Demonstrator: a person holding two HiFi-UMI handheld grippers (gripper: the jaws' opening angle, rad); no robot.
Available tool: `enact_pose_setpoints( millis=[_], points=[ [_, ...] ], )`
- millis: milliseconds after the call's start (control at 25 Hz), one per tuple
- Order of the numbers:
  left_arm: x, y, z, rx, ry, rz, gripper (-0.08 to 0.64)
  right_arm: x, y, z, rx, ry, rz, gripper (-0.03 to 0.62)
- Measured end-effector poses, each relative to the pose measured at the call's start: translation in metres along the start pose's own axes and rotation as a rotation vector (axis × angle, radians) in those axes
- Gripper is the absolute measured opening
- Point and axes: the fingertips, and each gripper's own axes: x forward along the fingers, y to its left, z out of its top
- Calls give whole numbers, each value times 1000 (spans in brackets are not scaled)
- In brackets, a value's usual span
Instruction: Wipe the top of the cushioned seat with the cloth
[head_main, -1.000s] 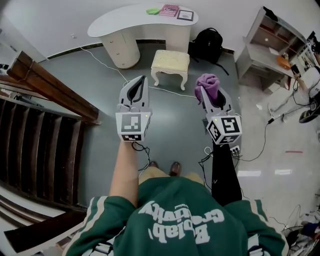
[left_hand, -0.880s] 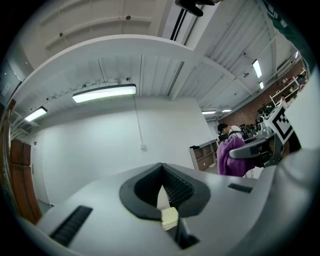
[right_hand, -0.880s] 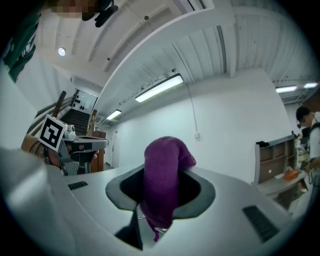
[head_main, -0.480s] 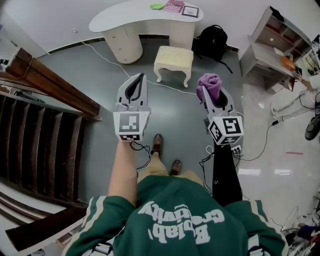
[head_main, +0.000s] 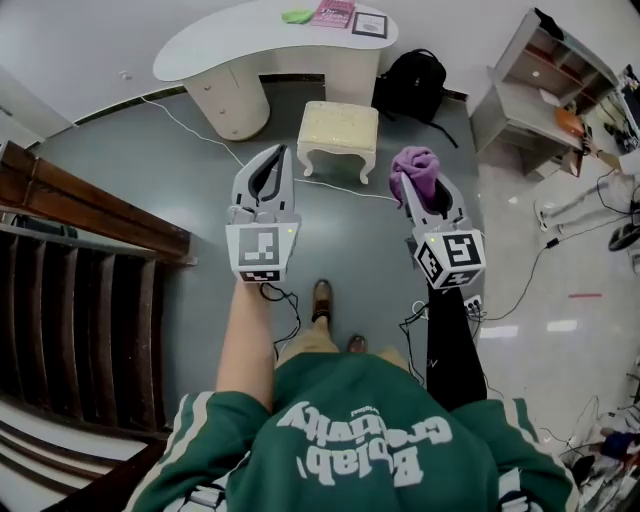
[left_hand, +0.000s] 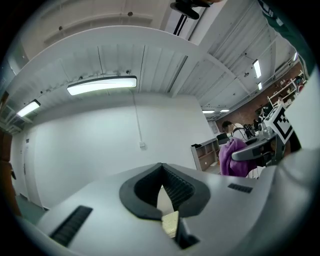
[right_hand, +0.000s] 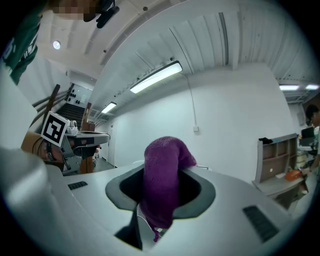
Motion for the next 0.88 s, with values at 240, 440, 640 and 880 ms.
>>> enact_pose_setpoints(
  millis=[240, 440, 640, 880],
  points=[
    [63, 33, -18, 0, -3, -62, 15, 61, -18, 6, 0, 19, -56, 141],
    [92, 60, -30, -8, -4, -92, 15, 100, -12, 5, 3, 34, -74, 141],
    [100, 80, -43, -11, -1, -105, 15, 129, 1, -3, 10, 57, -61, 141],
    [113, 108, -57, -19, 16, -86, 15, 164, 3, -3, 7, 67, -47, 142]
  ],
)
